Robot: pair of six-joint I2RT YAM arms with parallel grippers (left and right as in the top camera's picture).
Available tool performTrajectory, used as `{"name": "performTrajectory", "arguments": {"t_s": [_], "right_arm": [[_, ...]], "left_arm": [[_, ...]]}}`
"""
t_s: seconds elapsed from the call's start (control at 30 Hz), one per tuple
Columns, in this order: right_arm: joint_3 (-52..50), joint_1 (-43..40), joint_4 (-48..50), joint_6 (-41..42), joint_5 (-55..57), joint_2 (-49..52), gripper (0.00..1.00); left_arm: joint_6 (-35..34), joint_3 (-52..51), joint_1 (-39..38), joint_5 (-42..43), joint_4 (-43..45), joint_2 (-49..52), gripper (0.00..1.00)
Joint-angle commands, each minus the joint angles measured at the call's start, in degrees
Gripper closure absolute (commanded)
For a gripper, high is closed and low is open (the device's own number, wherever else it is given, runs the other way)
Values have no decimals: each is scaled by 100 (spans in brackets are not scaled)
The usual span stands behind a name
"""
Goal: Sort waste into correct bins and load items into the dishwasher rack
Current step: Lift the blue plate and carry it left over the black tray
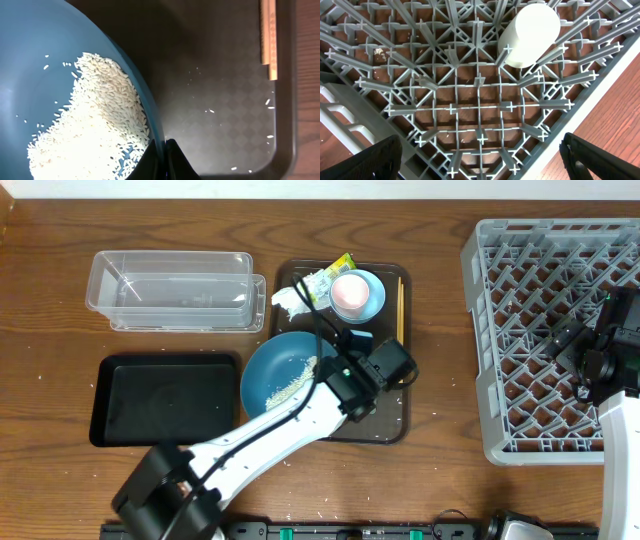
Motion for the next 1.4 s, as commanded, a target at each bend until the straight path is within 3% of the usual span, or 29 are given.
{"name": "performTrajectory", "arguments": {"t_s": [0.0, 0.6, 1.0, 1.37], "right_arm": [[0, -63, -7, -37, 98, -37, 1], [0, -63, -7, -37, 98, -37, 1], [0, -63, -7, -37, 98, -37, 1], [0, -63, -7, -37, 98, -37, 1]], "left_arm": [[-103, 52, 101, -114, -105, -319, 94], [-197, 50, 1700, 1440, -448, -1797, 94], [39, 37, 3322, 2496, -638, -1926, 94], [1014, 28, 5298, 5215, -586, -1926, 94]]}}
